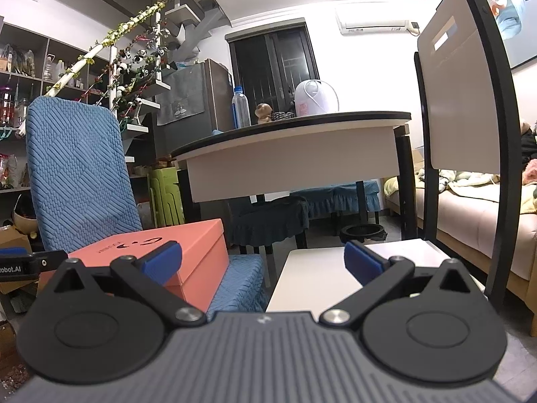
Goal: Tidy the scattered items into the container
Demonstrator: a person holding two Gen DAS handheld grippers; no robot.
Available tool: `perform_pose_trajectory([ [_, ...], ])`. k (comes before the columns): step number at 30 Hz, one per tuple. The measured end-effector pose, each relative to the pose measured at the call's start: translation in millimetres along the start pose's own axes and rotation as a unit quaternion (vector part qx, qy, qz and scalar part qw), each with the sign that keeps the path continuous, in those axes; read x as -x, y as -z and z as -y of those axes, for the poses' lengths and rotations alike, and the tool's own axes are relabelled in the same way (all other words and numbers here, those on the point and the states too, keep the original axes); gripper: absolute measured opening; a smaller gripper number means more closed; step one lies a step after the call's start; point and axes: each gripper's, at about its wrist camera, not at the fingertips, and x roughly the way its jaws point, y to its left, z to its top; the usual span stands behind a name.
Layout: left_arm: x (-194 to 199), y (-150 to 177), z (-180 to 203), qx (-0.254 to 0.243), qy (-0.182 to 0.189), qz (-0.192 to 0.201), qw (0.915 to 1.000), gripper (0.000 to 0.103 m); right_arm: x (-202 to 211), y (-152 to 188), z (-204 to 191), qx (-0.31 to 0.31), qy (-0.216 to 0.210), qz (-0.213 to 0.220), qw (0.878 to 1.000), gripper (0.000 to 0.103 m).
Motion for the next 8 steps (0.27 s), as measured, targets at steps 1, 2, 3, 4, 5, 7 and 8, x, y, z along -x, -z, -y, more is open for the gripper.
perform_pose_trajectory([
  [1,0.2,0.4,0.0,0.0,0.0,0.0,1.0,0.103,-0.1,0.1,0.0,0.0,0.001,0.0,1.0,0.103],
  [2,0.5,0.9,0.2,-0.001,0.001,0.0,1.0,0.103,-0.3,0.2,-0.1,0.0,0.001,0.0,1.0,0.103],
  [3,0.7,1.4,0.1,-0.002,0.001,-0.001,1.0,0.103,-0.4,0.4,-0.3,0.0,0.002,0.0,1.0,0.103],
  [4,0.7,1.7,0.3,-0.003,0.002,-0.002,1.0,0.103,-0.3,1.0,-0.8,0.0,0.002,0.0,1.0,0.103],
  [5,1.0,2.2,0.2,-0.003,0.002,-0.001,1.0,0.103,-0.3,1.6,-1.4,0.0,0.003,0.0,1.0,0.103],
  [7,1.6,2.7,0.1,-0.005,0.002,0.001,1.0,0.103,0.3,2.4,-2.1,0.002,0.005,0.0,1.0,0.103],
  [8,1.9,2.9,0.1,-0.005,0.001,0.001,1.0,0.103,0.4,2.6,-2.1,0.002,0.005,0.0,1.0,0.103],
])
